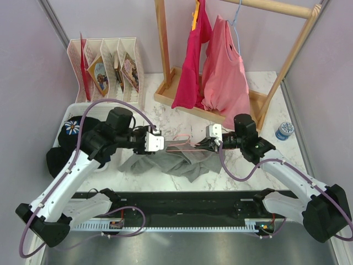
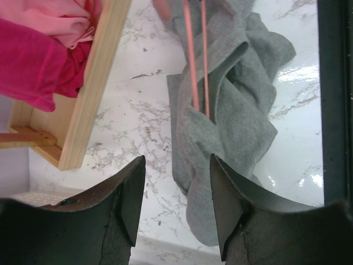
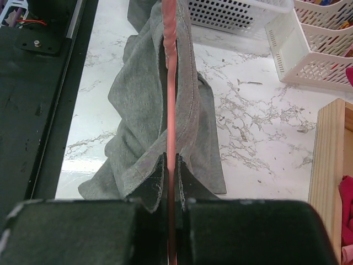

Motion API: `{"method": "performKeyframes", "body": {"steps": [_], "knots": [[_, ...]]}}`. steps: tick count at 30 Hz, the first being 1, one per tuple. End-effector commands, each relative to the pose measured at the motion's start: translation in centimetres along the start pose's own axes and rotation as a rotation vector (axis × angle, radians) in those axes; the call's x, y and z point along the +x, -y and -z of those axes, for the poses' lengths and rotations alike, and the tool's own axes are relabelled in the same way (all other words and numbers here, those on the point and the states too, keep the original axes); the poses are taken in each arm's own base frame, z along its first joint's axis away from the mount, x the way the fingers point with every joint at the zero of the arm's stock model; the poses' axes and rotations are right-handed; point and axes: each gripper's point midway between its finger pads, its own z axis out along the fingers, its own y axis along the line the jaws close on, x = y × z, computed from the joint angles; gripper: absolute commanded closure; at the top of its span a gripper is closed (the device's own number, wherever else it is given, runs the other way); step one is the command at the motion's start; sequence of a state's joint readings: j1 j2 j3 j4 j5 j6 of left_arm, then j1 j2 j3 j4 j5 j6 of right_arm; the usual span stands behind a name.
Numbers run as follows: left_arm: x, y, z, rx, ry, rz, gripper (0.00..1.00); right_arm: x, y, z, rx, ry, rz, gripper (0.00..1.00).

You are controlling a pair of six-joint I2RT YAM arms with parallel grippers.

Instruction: Place the t-shirt on the hanger

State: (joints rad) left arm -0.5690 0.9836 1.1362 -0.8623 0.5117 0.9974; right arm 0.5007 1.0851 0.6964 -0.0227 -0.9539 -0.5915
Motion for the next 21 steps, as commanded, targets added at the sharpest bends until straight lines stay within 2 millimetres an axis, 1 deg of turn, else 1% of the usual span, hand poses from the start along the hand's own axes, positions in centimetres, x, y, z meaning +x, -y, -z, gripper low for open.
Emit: {"method": "performKeyframes", "body": {"steps": [1,3,5,8,9,11,12,14,15,18,19,21], "knots": [[-0.4,1.6,-0.7,0.097,0.018,-0.038,0.44,-2.5,0.0,0.1,-0.02,0.067,0.096,1.0],[0.3,2.0,-1.3,0.117,-0.006,-0.01,0.46,-2.7,0.1,0.0,-0.019,0.07,0.104,1.0],[1.3,1.7,-2.1,0.126,-0.048,0.012,0.48,-2.9,0.1,0.1,-0.019,0.073,0.117,1.0],[1.9,1.3,-2.5,0.136,-0.059,0.029,0.54,-3.0,0.0,0.1,-0.017,0.072,0.125,1.0],[1.9,1.6,-2.7,0.149,-0.052,0.033,0.59,-3.1,0.0,0.1,-0.018,0.074,0.128,1.0],[2.2,2.3,-3.1,0.17,-0.043,0.035,0.65,-3.4,0.1,0.1,-0.017,0.08,0.13,1.0],[2.0,2.4,-3.3,0.175,-0.028,0.04,0.71,-3.6,0.2,0.0,-0.018,0.085,0.129,1.0],[1.6,2.5,-3.4,0.177,-0.005,0.061,0.74,-3.8,0.5,-0.2,-0.008,0.096,0.135,1.0],[1.0,2.1,-3.6,0.165,0.025,0.052,0.76,-3.9,0.4,-0.3,-0.009,0.101,0.128,1.0],[-0.7,1.2,-3.7,0.13,0.092,0.06,0.77,-4.1,0.6,-0.8,-0.009,0.114,0.12,1.0],[-1.1,1.1,-3.7,0.129,0.106,0.07,0.77,-4.1,0.6,-1.0,-0.012,0.115,0.112,1.0],[-1.9,1.2,-3.8,0.137,0.137,0.08,0.76,-4.5,0.8,-1.3,-0.005,0.131,0.12,1.0]]}}
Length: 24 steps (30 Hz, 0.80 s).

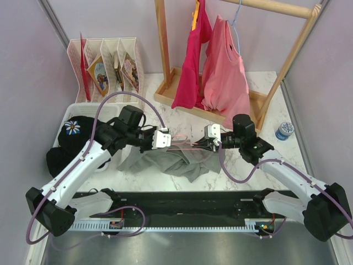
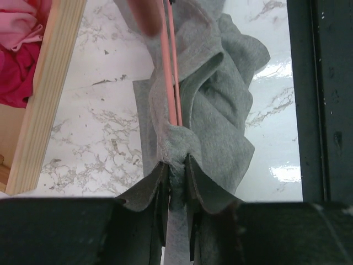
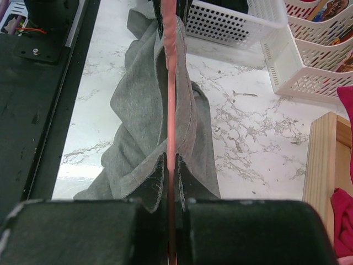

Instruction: Place the t-shirt on the hanger

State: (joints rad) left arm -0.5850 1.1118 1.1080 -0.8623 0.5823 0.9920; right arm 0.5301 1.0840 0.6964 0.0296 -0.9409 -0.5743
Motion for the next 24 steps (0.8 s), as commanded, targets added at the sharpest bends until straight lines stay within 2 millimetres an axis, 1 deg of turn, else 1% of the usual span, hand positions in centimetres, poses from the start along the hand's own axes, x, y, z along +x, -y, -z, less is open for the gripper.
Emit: {"method": "performKeyframes", "body": {"steps": [1,3,4,5,7,8,10,11,13,15,16,17,18,19,20,21,22,23,24], "knots": [[-3.8,-0.6,-0.1,-0.016,0.156,-0.008,0.76,-3.5,1.0,-1.0,-0.002,0.108,0.072,1.0],[-4.1,-0.3,-0.3,-0.004,0.169,-0.006,0.75,-4.1,1.2,-1.4,0.004,0.125,0.085,1.0],[-4.3,-0.1,-0.6,0.001,0.179,0.003,0.75,-4.0,1.2,-1.6,0.004,0.127,0.068,1.0],[-4.5,-0.2,-0.6,-0.002,0.188,0.009,0.75,-4.5,1.3,-1.8,0.006,0.143,0.078,1.0],[-5.0,-0.1,-0.9,0.0,0.214,0.029,0.75,-4.6,1.4,-2.2,0.012,0.149,0.051,1.0],[-5.1,-0.1,-0.9,-0.005,0.221,0.039,0.75,-5.0,1.5,-2.4,0.017,0.164,0.059,1.0],[-5.2,0.0,-1.1,-0.011,0.235,0.079,0.75,-5.0,1.8,-2.6,0.028,0.171,0.046,1.0],[-5.6,-0.3,-1.0,-0.026,0.249,0.08,0.76,-5.4,1.8,-2.8,0.032,0.185,0.036,1.0],[-5.5,0.1,-1.3,-0.018,0.255,0.119,0.77,-5.6,1.9,-3.2,0.037,0.195,0.027,1.0],[-5.7,-0.2,-1.2,-0.04,0.266,0.134,0.82,-6.0,2.1,-3.4,0.044,0.208,0.028,1.0],[-5.5,-0.1,-1.2,-0.046,0.267,0.18,0.85,-6.1,2.3,-3.6,0.057,0.207,0.022,1.0],[-5.6,-0.1,-1.2,-0.056,0.27,0.2,0.9,-6.3,2.7,-3.5,0.071,0.207,0.016,1.0],[-5.5,-0.5,-1.0,-0.086,0.27,0.216,0.93,-6.2,3.0,-3.5,0.089,0.195,-0.006,0.96],[-5.1,-0.4,-1.1,-0.096,0.262,0.27,0.96,-6.3,3.4,-3.2,0.111,0.184,-0.024,0.85],[-4.7,-0.5,-1.1,-0.114,0.252,0.291,0.98,-5.7,4.4,-2.8,0.179,0.133,-0.075,0.72],[-4.3,-1.0,-0.7,-0.156,0.235,0.304,0.98,-5.4,4.8,-2.4,0.212,0.104,-0.103,0.44],[-3.5,-0.9,-0.8,-0.173,0.216,0.329,0.98,-5.8,5.0,-1.5,0.253,0.092,-0.109,0.31],[-2.8,-1.4,-0.7,-0.212,0.19,0.343,0.98,-4.5,5.4,-0.7,0.319,0.037,-0.156,0.02],[-2.2,-1.7,-0.5,-0.242,0.177,0.375,0.98,-5.3,5.6,0.6,0.382,0.046,-0.176,0.02]]}}
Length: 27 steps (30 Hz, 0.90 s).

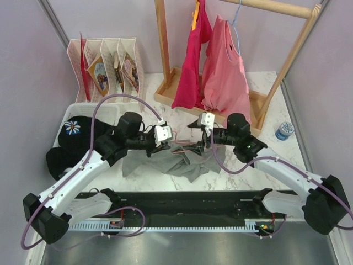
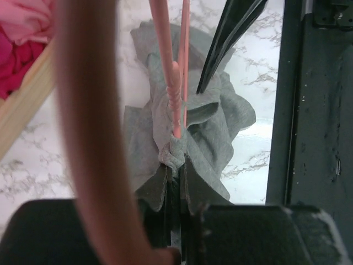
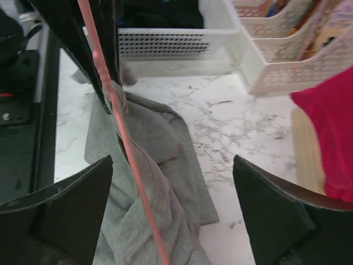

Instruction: Place the t-shirt on the hanger

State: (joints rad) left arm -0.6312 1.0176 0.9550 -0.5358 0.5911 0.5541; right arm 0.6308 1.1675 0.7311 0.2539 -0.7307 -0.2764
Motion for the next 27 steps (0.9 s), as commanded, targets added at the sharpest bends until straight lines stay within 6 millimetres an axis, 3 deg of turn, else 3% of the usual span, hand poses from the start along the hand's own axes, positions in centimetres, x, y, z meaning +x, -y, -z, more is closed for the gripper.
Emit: {"method": "performKeyframes", "body": {"steps": [1,2,4,5,6,10,14,16,17,18,20,23,27], "knots": [[0.3,-2.3,0.8,-0.166,0.001,0.12,0.98,-3.1,2.8,3.7,0.277,-0.014,-0.064,0.02],[0.5,-2.9,1.0,-0.201,-0.008,0.136,0.98,-2.8,3.7,4.9,0.373,-0.032,-0.089,0.02],[0.2,-3.6,1.2,-0.236,0.001,0.157,0.98,-3.4,3.6,6.9,0.461,-0.021,-0.165,0.02],[0.2,-4.2,1.4,-0.266,-0.002,0.168,0.98,-2.6,4.2,8.2,0.552,-0.051,-0.211,0.02],[-0.1,-4.4,1.4,-0.277,0.003,0.189,0.98,-3.1,3.9,9.3,0.587,-0.037,-0.244,0.02],[-1.2,-5.4,1.3,-0.302,0.02,0.222,0.98,-0.5,2.3,11.1,0.673,-0.075,-0.485,0.1],[-1.4,-6.0,0.9,-0.304,0.017,0.237,0.98,2.4,1.0,8.6,0.629,-0.129,-0.608,0.15],[-1.6,-6.2,0.9,-0.313,0.02,0.236,0.98,4.6,1.5,7.4,0.695,-0.232,-0.581,0.16],[-1.6,-6.3,1.0,-0.32,0.017,0.236,0.98,4.1,0.3,5.9,0.661,-0.257,-0.529,0.16],[-1.5,-6.3,1.0,-0.32,0.016,0.238,0.98,5.3,-0.2,4.8,0.661,-0.309,-0.506,0.15],[-1.5,-6.3,1.0,-0.318,0.017,0.24,0.98,4.8,-0.9,3.3,0.659,-0.294,-0.464,0.14],[-1.4,-6.2,1.0,-0.316,0.016,0.243,0.98,5.0,-0.7,2.0,0.702,-0.298,-0.403,0.09],[-1.7,-6.1,1.2,-0.323,0.025,0.242,0.98,7.2,0.3,0.8,0.791,-0.353,-0.377,0.07]]}}
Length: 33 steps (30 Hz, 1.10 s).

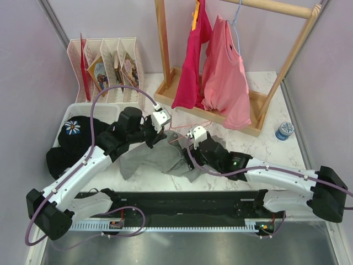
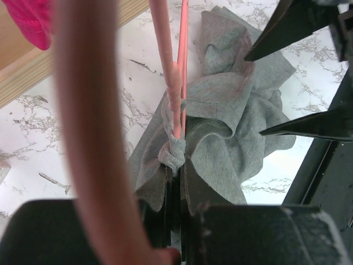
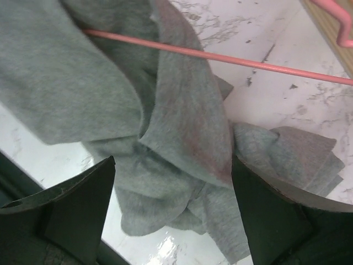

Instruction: Place the t-shirt on the hanger

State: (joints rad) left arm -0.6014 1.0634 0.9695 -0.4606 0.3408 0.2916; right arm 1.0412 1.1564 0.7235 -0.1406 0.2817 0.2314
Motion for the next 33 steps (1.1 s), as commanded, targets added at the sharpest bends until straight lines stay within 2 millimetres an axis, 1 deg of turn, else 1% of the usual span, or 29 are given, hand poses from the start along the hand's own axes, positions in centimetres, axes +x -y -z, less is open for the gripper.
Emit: {"method": "performKeyframes", "body": {"steps": [1,2,3,4,6,7,9,10,11,15,16,18,19,20,21,22,23,24,25,26,27,28,29,30,31,32,33], "knots": [[-3.4,-0.8,1.0,-0.042,0.104,-0.001,0.98,-3.6,1.3,-1.6,0.166,0.119,-0.032,0.08],[-3.4,-0.8,1.0,-0.043,0.103,0.002,0.98,-3.7,1.3,-1.9,0.182,0.125,-0.039,0.08],[-3.3,-0.7,1.0,-0.043,0.102,0.004,0.98,-3.3,1.2,-2.5,0.191,0.111,-0.034,0.08],[-3.3,-0.7,1.1,-0.042,0.105,0.006,0.98,-3.4,0.8,-2.7,0.19,0.116,-0.041,0.08],[-3.3,-0.6,1.3,-0.045,0.11,0.009,0.98,-2.9,0.9,-3.4,0.219,0.099,-0.035,0.08],[-3.4,-0.6,1.5,-0.048,0.116,0.009,0.98,-3.6,0.7,-3.7,0.216,0.12,-0.048,0.08],[-3.3,-0.5,1.5,-0.048,0.118,0.011,0.98,-3.4,0.8,-4.3,0.237,0.122,-0.052,0.08],[-3.3,-0.5,1.6,-0.048,0.12,0.013,0.98,-3.3,0.9,-4.5,0.244,0.118,-0.046,0.08],[-3.1,-0.3,1.7,-0.047,0.12,0.016,0.98,-2.7,1.1,-4.9,0.256,0.102,-0.035,0.08],[-2.6,-0.4,2.2,-0.067,0.118,0.026,0.98,-0.8,3.5,-5.3,0.348,0.051,-0.048,0.08],[-2.5,-0.6,2.3,-0.076,0.116,0.031,0.98,-0.5,4.9,-5.4,0.363,0.035,-0.084,0.12],[-1.9,-1.1,2.7,-0.095,0.103,0.059,0.98,-0.2,5.9,-4.7,0.377,0.019,-0.067,0.15],[-1.9,-1.1,2.8,-0.092,0.104,0.063,0.98,0.4,6.6,-4.4,0.393,0.008,-0.055,0.18],[-1.6,-1.4,2.9,-0.099,0.1,0.072,0.98,0.0,7.0,-3.7,0.394,0.024,-0.062,0.2],[-1.6,-1.4,3.0,-0.096,0.101,0.073,0.98,0.2,7.5,-3.4,0.399,0.019,-0.051,0.23],[-1.6,-1.4,3.1,-0.097,0.104,0.071,0.98,0.5,8.1,-3.1,0.409,0.015,-0.051,0.27],[-1.4,-1.5,3.0,-0.098,0.097,0.072,0.98,0.1,8.5,-2.4,0.414,0.029,-0.055,0.32],[-1.3,-1.4,3.1,-0.093,0.091,0.07,0.98,0.2,9.0,-2.1,0.421,0.025,-0.055,0.36],[-1.2,-1.3,3.1,-0.087,0.089,0.067,0.98,0.3,9.8,-1.7,0.434,0.022,-0.056,0.48],[-1.0,-1.4,3.2,-0.09,0.087,0.062,0.98,-0.3,10.1,-1.1,0.429,0.04,-0.068,0.58],[-0.9,-1.4,3.3,-0.088,0.086,0.061,0.98,-0.2,10.3,-0.8,0.422,0.036,-0.068,0.72],[-1.0,-1.1,3.5,-0.068,0.096,0.055,0.98,-0.1,11.2,-0.5,0.438,0.033,-0.066,0.97],[-0.9,-1.3,3.6,-0.069,0.099,0.05,0.98,-0.4,11.5,-0.1,0.439,0.049,-0.073,1.0],[-0.9,-1.3,3.7,-0.066,0.102,0.052,0.98,-0.3,11.4,-0.1,0.412,0.045,-0.081,1.0],[-1.2,-0.8,3.9,-0.033,0.121,0.048,0.98,-0.1,12.3,0.0,0.42,0.04,-0.095,1.0],[-1.3,-1.0,4.2,-0.031,0.133,0.053,0.98,-0.1,12.5,0.0,0.414,0.042,-0.11,1.0],[-1.4,-1.0,4.4,-0.023,0.15,0.059,0.98,0.1,12.2,-0.2,0.376,0.033,-0.124,1.0]]}}
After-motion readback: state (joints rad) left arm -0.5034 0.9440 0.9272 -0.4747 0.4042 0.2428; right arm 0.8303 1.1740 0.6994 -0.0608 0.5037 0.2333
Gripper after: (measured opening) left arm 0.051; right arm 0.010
